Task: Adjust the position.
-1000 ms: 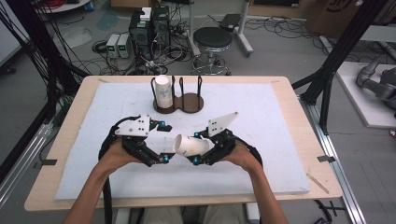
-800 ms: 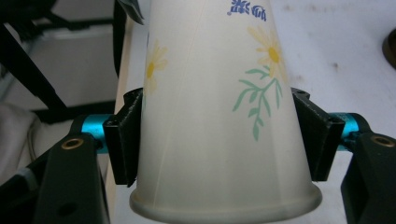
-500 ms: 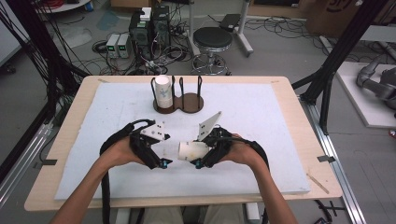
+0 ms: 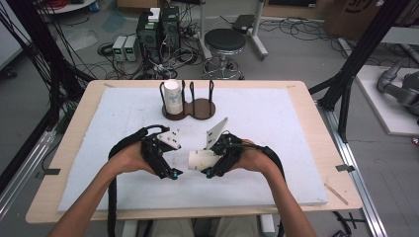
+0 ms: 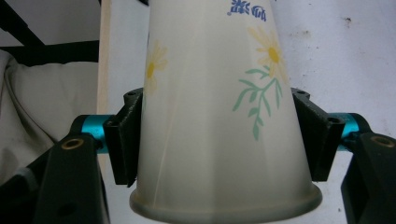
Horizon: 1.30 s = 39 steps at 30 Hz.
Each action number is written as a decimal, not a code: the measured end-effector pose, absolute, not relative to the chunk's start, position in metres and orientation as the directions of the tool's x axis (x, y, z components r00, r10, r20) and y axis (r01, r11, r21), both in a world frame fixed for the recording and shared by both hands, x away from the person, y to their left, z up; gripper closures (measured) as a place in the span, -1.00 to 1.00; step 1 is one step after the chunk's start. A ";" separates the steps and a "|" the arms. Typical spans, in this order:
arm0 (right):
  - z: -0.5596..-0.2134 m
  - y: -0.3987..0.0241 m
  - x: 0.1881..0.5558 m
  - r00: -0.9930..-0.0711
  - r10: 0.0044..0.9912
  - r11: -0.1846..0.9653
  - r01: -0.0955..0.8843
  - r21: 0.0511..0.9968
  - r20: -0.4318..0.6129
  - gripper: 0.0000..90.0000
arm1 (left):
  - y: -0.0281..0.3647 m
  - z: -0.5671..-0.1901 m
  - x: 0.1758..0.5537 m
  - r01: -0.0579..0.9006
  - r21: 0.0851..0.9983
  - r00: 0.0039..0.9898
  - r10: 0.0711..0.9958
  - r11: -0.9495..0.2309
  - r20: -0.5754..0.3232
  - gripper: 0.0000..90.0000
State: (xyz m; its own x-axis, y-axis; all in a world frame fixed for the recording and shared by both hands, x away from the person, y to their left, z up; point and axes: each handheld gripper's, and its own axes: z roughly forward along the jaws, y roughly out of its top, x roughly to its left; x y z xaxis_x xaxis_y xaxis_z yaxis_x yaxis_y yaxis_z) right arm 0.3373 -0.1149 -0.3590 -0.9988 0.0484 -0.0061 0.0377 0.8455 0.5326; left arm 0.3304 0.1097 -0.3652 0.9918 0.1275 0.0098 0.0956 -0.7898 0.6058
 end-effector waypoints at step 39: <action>-0.364 -0.108 0.341 -0.999 0.031 0.855 0.017 0.518 -0.019 -0.37 | 0.076 -0.373 0.339 0.039 0.595 0.999 0.041 -0.803 -0.010 -0.18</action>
